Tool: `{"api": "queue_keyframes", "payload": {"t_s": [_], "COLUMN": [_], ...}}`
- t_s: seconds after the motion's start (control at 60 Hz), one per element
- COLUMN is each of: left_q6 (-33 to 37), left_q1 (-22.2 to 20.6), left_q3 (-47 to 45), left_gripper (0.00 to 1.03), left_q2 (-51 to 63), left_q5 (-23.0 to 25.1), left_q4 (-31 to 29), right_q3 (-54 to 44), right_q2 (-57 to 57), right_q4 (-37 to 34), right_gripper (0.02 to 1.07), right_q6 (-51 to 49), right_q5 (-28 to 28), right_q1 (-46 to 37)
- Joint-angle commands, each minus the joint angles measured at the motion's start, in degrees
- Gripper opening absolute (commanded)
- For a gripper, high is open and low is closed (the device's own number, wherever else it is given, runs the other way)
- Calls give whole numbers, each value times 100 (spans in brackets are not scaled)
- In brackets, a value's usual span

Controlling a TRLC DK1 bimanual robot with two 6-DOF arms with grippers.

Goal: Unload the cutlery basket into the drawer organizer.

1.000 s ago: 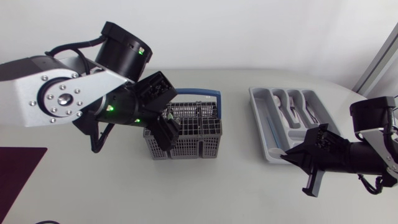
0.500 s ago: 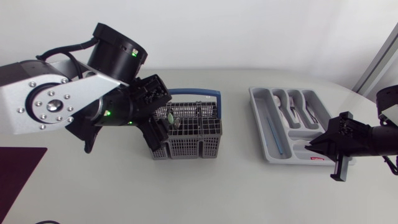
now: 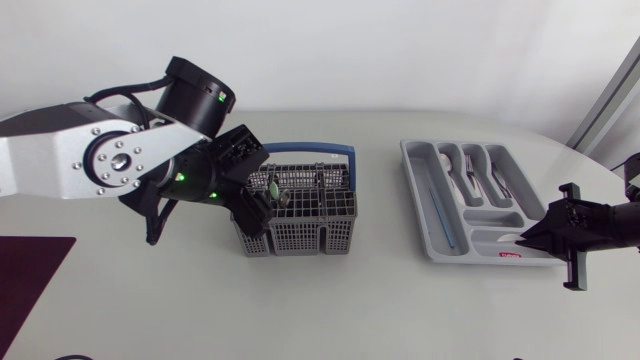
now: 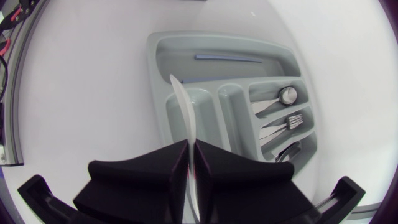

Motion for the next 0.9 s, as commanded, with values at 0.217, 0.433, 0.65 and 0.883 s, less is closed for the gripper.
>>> {"api": "queue_keyframes", "payload": {"t_s": [0.217,0.433,0.65,0.883], "left_q6": [-1140,-1606,-1869,-2054], "left_q1": [213,116,-60,-77], "left_q3": [190,735,963,1113], "left_gripper": [93,93,90,82], "left_q2": [387,448,519,773], "left_q5": [323,323,315,306], "left_q4": [15,-566,-970,-1234], "right_q3": [-136,-277,-470,-936], "right_q2": [600,600,143,-692], "right_q4": [827,1108,1055,985], "right_gripper": [16,53,84,86], "right_q6": [-330,-119,136,391], "right_q5": [269,330,313,225], "right_q1": [67,110,154,453]}}
